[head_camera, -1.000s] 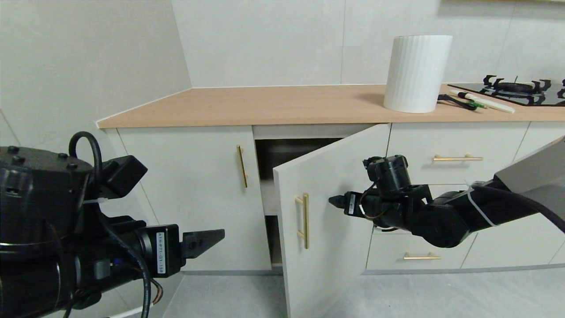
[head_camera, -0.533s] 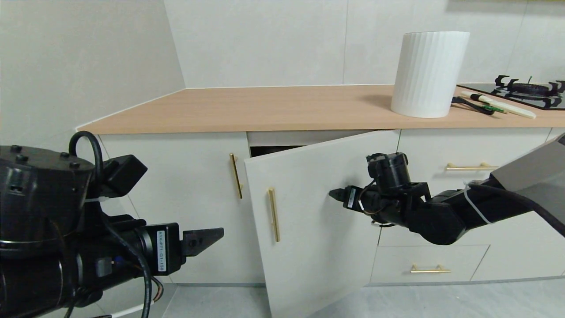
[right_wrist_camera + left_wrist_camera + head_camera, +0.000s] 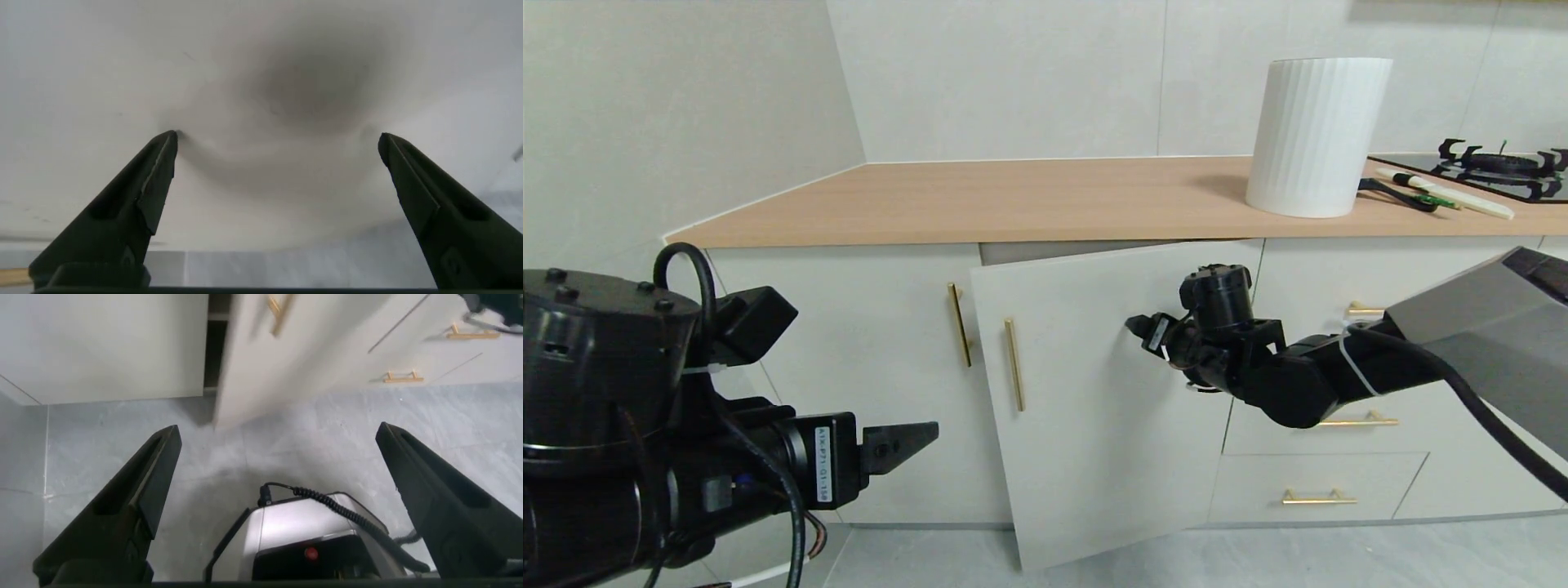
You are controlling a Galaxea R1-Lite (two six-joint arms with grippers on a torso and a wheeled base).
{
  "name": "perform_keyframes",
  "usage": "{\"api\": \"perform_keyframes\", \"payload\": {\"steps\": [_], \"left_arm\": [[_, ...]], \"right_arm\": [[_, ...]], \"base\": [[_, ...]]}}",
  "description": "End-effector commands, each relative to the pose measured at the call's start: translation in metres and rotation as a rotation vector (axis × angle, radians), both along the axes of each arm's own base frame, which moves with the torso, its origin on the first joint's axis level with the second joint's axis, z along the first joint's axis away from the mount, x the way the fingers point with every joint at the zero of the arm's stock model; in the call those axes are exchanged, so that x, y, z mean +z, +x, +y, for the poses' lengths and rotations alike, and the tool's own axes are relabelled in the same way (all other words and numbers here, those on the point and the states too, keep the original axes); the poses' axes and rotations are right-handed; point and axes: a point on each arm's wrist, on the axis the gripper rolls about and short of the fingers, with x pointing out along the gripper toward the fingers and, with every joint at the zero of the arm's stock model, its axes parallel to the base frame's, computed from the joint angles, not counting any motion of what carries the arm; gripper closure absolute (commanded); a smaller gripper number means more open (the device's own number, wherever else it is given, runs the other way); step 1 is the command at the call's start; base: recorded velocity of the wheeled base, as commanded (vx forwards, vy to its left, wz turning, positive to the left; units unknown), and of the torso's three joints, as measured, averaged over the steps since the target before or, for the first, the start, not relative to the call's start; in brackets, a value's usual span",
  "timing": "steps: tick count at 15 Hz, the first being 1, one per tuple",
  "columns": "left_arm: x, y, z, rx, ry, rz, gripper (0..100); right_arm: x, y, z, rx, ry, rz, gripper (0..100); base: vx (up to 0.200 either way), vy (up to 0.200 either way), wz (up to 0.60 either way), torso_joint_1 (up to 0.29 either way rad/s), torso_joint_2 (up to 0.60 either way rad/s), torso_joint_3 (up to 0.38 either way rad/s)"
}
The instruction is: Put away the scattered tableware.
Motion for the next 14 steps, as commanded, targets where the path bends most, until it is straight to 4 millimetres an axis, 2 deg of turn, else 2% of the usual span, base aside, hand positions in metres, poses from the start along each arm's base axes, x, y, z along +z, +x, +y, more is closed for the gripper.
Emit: {"api": "perform_keyframes", "payload": {"steps": [1, 10, 14], "left_arm": [[0.000, 0.000, 0.000, 0.000, 0.001, 0.002, 0], [-0.001, 0.000, 0.000, 0.000, 0.003, 0.004, 0], [-0.001, 0.000, 0.000, 0.000, 0.002, 0.003, 0]], "right_arm": [[-0.011, 0.009, 0.003, -0.023, -0.010, 0.005, 0], [-0.028, 0.037, -0.003, -0.154, -0.043, -0.018, 0], [-0.030, 0.042, -0.005, -0.177, -0.047, -0.023, 0]], "base": [[0.000, 0.000, 0.00, 0.000, 0.00, 0.000], [0.000, 0.000, 0.00, 0.000, 0.00, 0.000], [0.000, 0.000, 0.00, 0.000, 0.00, 0.000]]}}
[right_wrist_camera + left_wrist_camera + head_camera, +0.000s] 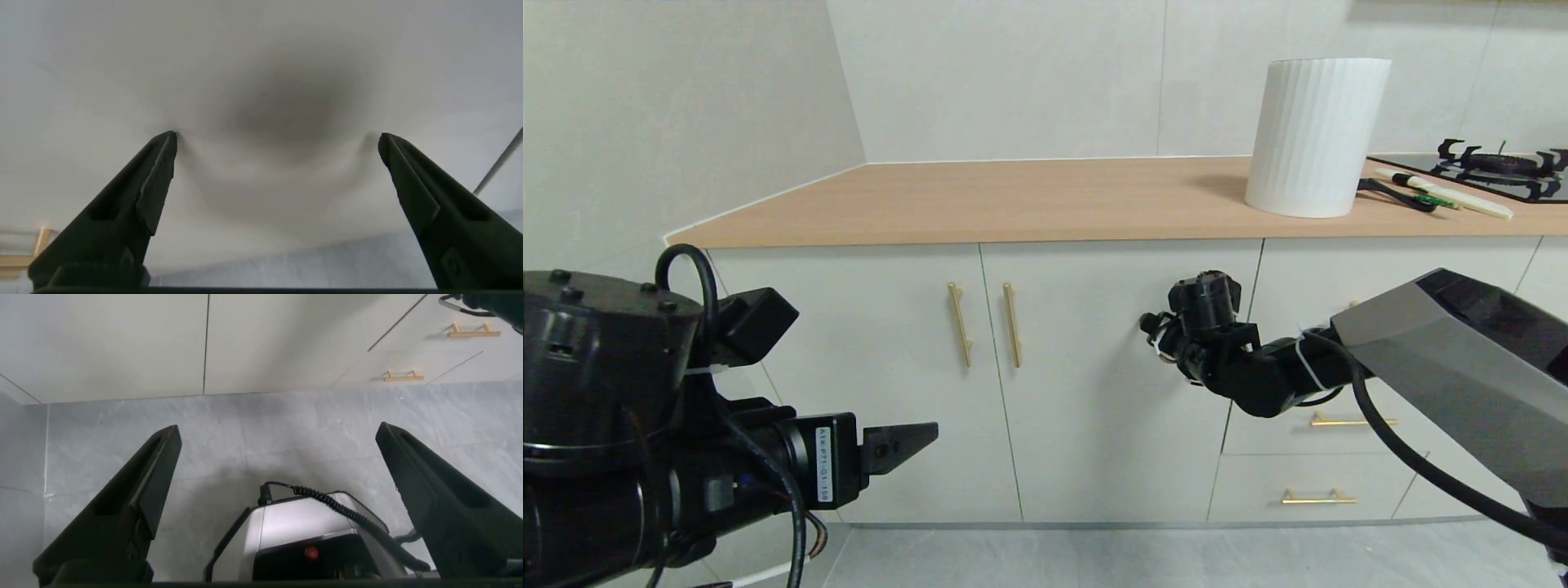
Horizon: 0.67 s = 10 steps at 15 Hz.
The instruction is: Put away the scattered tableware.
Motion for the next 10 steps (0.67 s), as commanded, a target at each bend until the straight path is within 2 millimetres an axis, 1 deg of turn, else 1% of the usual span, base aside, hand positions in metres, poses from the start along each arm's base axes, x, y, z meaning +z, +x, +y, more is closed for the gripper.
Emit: {"api": "perform_keyframes", "payload": {"steps": [1, 3, 4, 5, 7, 8, 9, 10], "left_arm": [[0.000, 0.000, 0.000, 0.000, 0.001, 0.002, 0], [0.000, 0.000, 0.000, 0.000, 0.001, 0.002, 0], [0.000, 0.000, 0.000, 0.000, 0.001, 0.002, 0], [0.000, 0.000, 0.000, 0.000, 0.000, 0.000, 0], [0.000, 0.000, 0.000, 0.000, 0.000, 0.000, 0], [0.000, 0.000, 0.000, 0.000, 0.000, 0.000, 0], [0.000, 0.000, 0.000, 0.000, 0.000, 0.000, 0], [0.000, 0.000, 0.000, 0.000, 0.000, 0.000, 0]], "right_arm": [[-0.002, 0.001, 0.000, -0.001, -0.001, 0.003, 0], [0.004, -0.003, -0.001, 0.003, 0.004, -0.003, 0], [0.009, -0.009, -0.002, 0.016, 0.006, 0.000, 0], [0.015, -0.019, -0.003, 0.052, 0.016, 0.009, 0], [0.031, -0.044, -0.010, 0.160, 0.048, 0.038, 0], [0.034, -0.063, -0.018, 0.227, 0.057, 0.077, 0], [0.039, -0.086, -0.028, 0.351, 0.081, 0.112, 0], [0.047, -0.101, -0.035, 0.464, 0.090, 0.095, 0]], "base": [[0.000, 0.000, 0.00, 0.000, 0.00, 0.000], [0.000, 0.000, 0.00, 0.000, 0.00, 0.000], [0.000, 0.000, 0.00, 0.000, 0.00, 0.000], [0.000, 0.000, 0.00, 0.000, 0.00, 0.000], [0.000, 0.000, 0.00, 0.000, 0.00, 0.000], [0.000, 0.000, 0.00, 0.000, 0.00, 0.000], [0.000, 0.000, 0.00, 0.000, 0.00, 0.000], [0.000, 0.000, 0.00, 0.000, 0.00, 0.000]]}}
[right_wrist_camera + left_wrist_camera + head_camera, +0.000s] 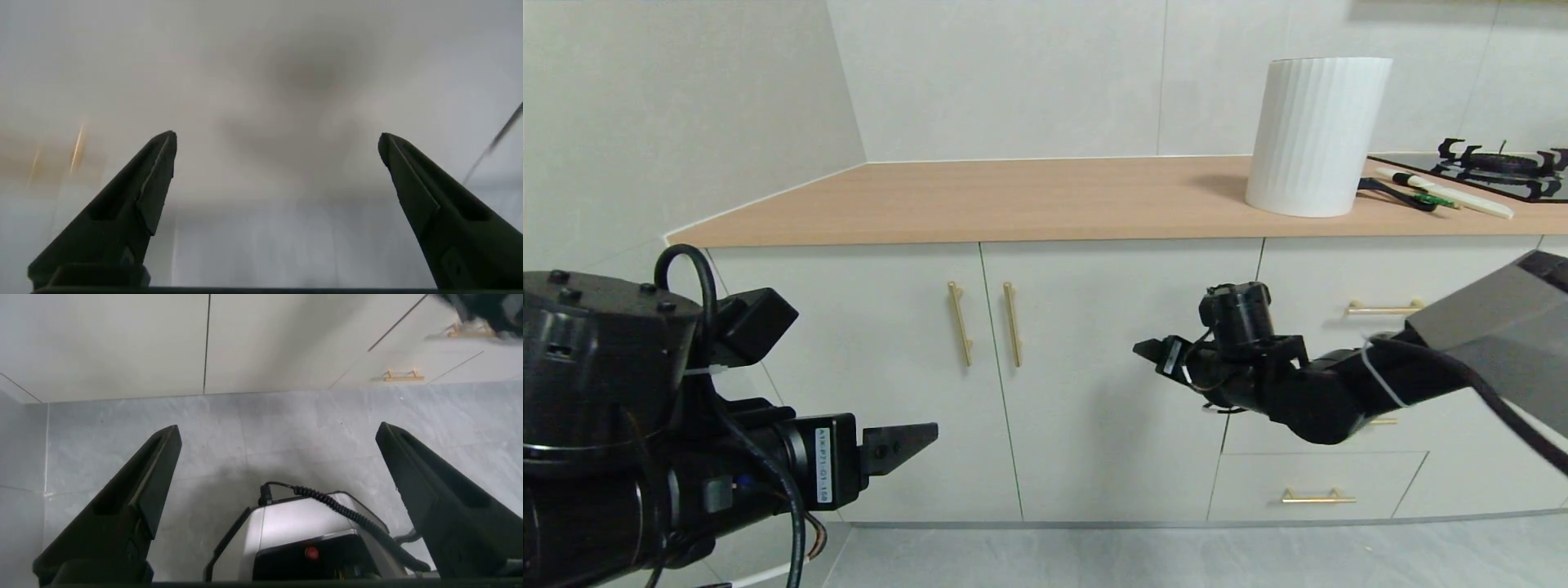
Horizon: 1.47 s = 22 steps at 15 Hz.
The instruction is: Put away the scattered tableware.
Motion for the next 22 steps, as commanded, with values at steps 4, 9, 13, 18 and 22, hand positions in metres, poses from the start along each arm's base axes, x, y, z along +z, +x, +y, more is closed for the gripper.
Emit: {"api": "perform_keyframes", "payload": {"steps": [4, 9, 13, 18, 22], "left_arm": [[0.008, -0.006, 0.004, 0.002, -0.020, -0.034, 0], [0.031, -0.040, 0.034, 0.016, -0.051, -0.192, 0], [0.039, -0.083, 0.070, 0.088, -0.072, -0.349, 0], [0.007, -0.160, 0.107, 0.166, -0.019, -0.582, 0], [-0.013, -0.199, 0.117, 0.249, 0.044, -0.645, 0]], "right_arm": [[0.051, -0.074, -0.036, 0.227, 0.009, -0.162, 0], [0.085, -0.157, -0.090, 0.187, -0.112, -0.330, 0], [0.102, -0.251, -0.148, 0.101, -0.186, -0.565, 0], [0.092, -0.342, -0.197, -0.054, -0.326, -0.634, 0], [0.071, -0.383, -0.207, -0.157, -0.416, -0.661, 0]], "base": [[0.000, 0.000, 0.00, 0.000, 0.00, 0.000], [0.000, 0.000, 0.00, 0.000, 0.00, 0.000], [0.000, 0.000, 0.00, 0.000, 0.00, 0.000], [0.000, 0.000, 0.00, 0.000, 0.00, 0.000], [0.000, 0.000, 0.00, 0.000, 0.00, 0.000]]}}
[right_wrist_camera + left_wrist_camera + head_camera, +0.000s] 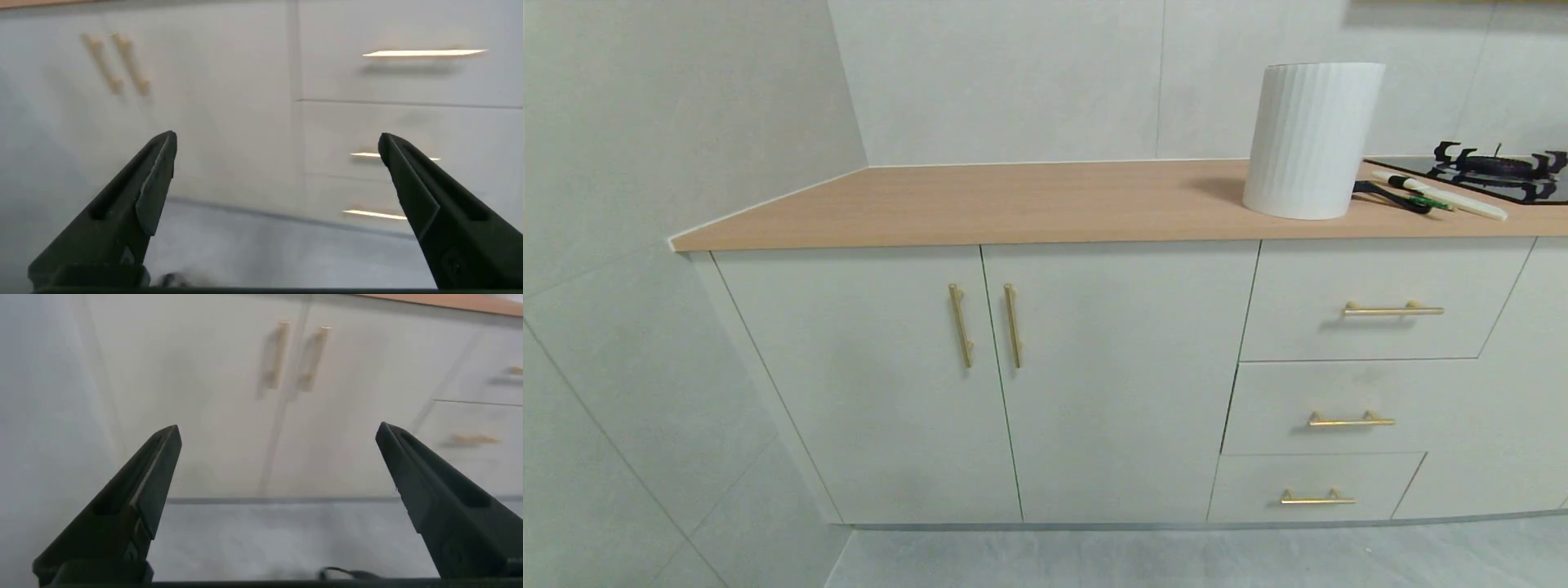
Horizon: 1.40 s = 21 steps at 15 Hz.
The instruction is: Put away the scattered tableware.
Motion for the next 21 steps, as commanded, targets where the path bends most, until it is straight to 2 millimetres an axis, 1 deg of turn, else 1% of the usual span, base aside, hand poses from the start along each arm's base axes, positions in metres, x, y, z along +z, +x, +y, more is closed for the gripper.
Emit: {"api": "perform_keyframes", "payload": {"steps": [1, 3, 4, 6, 7, 8, 9, 10, 11, 13, 14, 15, 16, 17, 19, 20, 21], "left_arm": [[-0.016, -0.037, 0.007, 0.076, 0.009, -0.124, 0], [-0.024, -0.049, 0.008, 0.098, 0.018, -0.162, 0], [-0.027, -0.053, 0.009, 0.111, 0.017, -0.168, 0], [-0.030, -0.051, 0.007, 0.167, 0.024, -0.153, 0], [-0.031, -0.052, 0.005, 0.225, 0.037, -0.147, 0], [-0.034, -0.052, 0.002, 0.276, 0.057, -0.141, 0], [-0.046, -0.056, -0.002, 0.315, 0.107, -0.158, 0], [-0.059, -0.055, -0.004, 0.315, 0.153, -0.145, 0], [-0.068, -0.049, -0.004, 0.326, 0.167, -0.113, 0], [-0.086, -0.036, -0.004, 0.320, 0.157, -0.081, 0], [-0.092, -0.031, -0.004, 0.311, 0.157, -0.081, 0], [-0.108, -0.019, -0.005, 0.267, 0.154, -0.108, 0], [-0.113, -0.015, -0.005, 0.246, 0.154, -0.138, 0], [-0.118, -0.011, -0.006, 0.220, 0.161, -0.189, 0], [-0.121, -0.010, -0.007, 0.196, 0.163, -0.163, 0], [-0.127, -0.010, -0.007, 0.182, 0.173, -0.106, 0], [-0.131, -0.010, -0.008, 0.124, 0.165, -0.074, 0]], "right_arm": [[-0.015, -0.047, -0.009, -0.092, -0.006, -0.155, 0], [-0.028, -0.058, -0.009, -0.137, -0.064, -0.168, 0], [-0.030, -0.056, -0.009, -0.156, -0.068, -0.155, 0], [-0.030, -0.056, -0.010, -0.213, -0.066, -0.156, 0], [-0.030, -0.057, -0.009, -0.279, -0.068, -0.158, 0], [-0.033, -0.062, -0.006, -0.334, -0.080, -0.177, 0], [-0.044, -0.063, -0.004, -0.342, -0.107, -0.172, 0], [-0.048, -0.061, -0.005, -0.358, -0.108, -0.159, 0], [-0.053, -0.060, -0.005, -0.359, -0.107, -0.153, 0], [-0.077, -0.050, -0.005, -0.342, -0.113, -0.093, 0], [-0.083, -0.046, -0.005, -0.337, -0.111, -0.092, 0], [-0.099, -0.036, -0.004, -0.310, -0.110, -0.126, 0], [-0.100, -0.035, -0.004, -0.288, -0.110, -0.139, 0], [-0.104, -0.035, -0.003, -0.258, -0.112, -0.103, 0], [-0.104, -0.035, -0.003, -0.255, -0.110, -0.103, 0], [-0.104, -0.035, -0.003, -0.248, -0.109, -0.100, 0], [-0.109, -0.035, -0.001, -0.170, -0.098, -0.060, 0]], "base": [[0.000, 0.000, 0.00, 0.000, 0.00, 0.000], [0.000, 0.000, 0.00, 0.000, 0.00, 0.000], [0.000, 0.000, 0.00, 0.000, 0.00, 0.000], [0.000, 0.000, 0.00, 0.000, 0.00, 0.000], [0.000, 0.000, 0.00, 0.000, 0.00, 0.000], [0.000, 0.000, 0.00, 0.000, 0.00, 0.000], [0.000, 0.000, 0.00, 0.000, 0.00, 0.000], [0.000, 0.000, 0.00, 0.000, 0.00, 0.000], [0.000, 0.000, 0.00, 0.000, 0.00, 0.000], [0.000, 0.000, 0.00, 0.000, 0.00, 0.000], [0.000, 0.000, 0.00, 0.000, 0.00, 0.000], [0.000, 0.000, 0.00, 0.000, 0.00, 0.000], [0.000, 0.000, 0.00, 0.000, 0.00, 0.000], [0.000, 0.000, 0.00, 0.000, 0.00, 0.000], [0.000, 0.000, 0.00, 0.000, 0.00, 0.000], [0.000, 0.000, 0.00, 0.000, 0.00, 0.000], [0.000, 0.000, 0.00, 0.000, 0.00, 0.000]]}}
